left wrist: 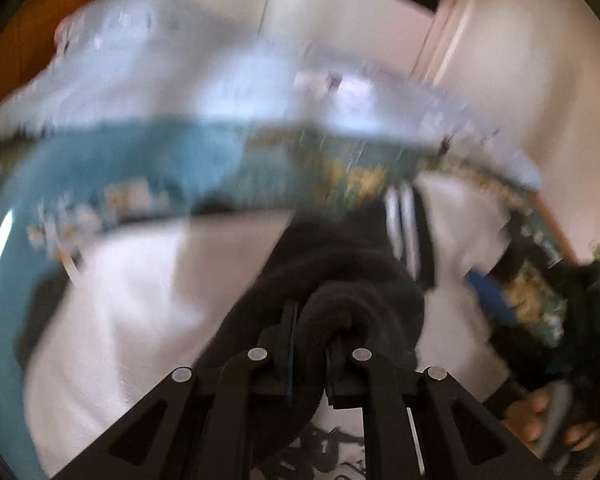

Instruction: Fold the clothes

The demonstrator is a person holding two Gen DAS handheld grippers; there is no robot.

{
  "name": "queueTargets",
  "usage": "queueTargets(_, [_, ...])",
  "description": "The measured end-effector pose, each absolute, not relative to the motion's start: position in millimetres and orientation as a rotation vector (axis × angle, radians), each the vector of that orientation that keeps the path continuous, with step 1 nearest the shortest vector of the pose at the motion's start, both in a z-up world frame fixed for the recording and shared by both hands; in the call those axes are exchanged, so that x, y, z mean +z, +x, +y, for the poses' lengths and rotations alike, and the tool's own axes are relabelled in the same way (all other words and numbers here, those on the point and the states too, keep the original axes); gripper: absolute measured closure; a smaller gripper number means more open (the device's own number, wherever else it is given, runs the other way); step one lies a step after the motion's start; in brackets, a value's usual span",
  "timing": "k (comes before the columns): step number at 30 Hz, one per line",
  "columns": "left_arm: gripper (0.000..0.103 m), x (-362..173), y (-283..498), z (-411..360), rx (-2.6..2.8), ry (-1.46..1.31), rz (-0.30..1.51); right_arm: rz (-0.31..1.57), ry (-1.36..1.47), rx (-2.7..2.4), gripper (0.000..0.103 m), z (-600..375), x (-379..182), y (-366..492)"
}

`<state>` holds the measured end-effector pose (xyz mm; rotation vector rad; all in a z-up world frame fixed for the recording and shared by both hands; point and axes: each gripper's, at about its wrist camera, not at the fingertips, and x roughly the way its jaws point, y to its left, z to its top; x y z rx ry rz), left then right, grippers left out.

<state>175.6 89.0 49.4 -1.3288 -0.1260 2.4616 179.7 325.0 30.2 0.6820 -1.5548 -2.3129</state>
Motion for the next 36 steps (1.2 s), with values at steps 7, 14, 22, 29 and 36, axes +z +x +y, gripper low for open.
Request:
queueTargets(7, [0.059,48.7,197.9,51.2,2.409,-1.377,-0.227,-1.571,0.957,-2.242,0.048,315.4,11.8,167.0])
queueTargets(14, [0.046,67.0,243.5,-51.2,2.643,-1.316,-0.42,-1.4,1.107,-2.101,0.048,292.2,29.7,159.7])
queueTargets(22, [0.044,26.0,244.0,-135.3,2.68,-1.498,-0.8,-1.401,1.31,-1.885,0.048,251.9,-9.7,141.2])
queueTargets(29, [0.041,14.0,230.0,-141.4,2.659,-1.463,-0.909,-1.449,1.292,-1.804,0.048,250.2,-13.4,142.8])
queueTargets(36, [0.039,5.4,218.5,-146.9,2.539,-1.415,-1.024,-1.698,1.063,-1.98,0.048,283.6,-19.3,158.0])
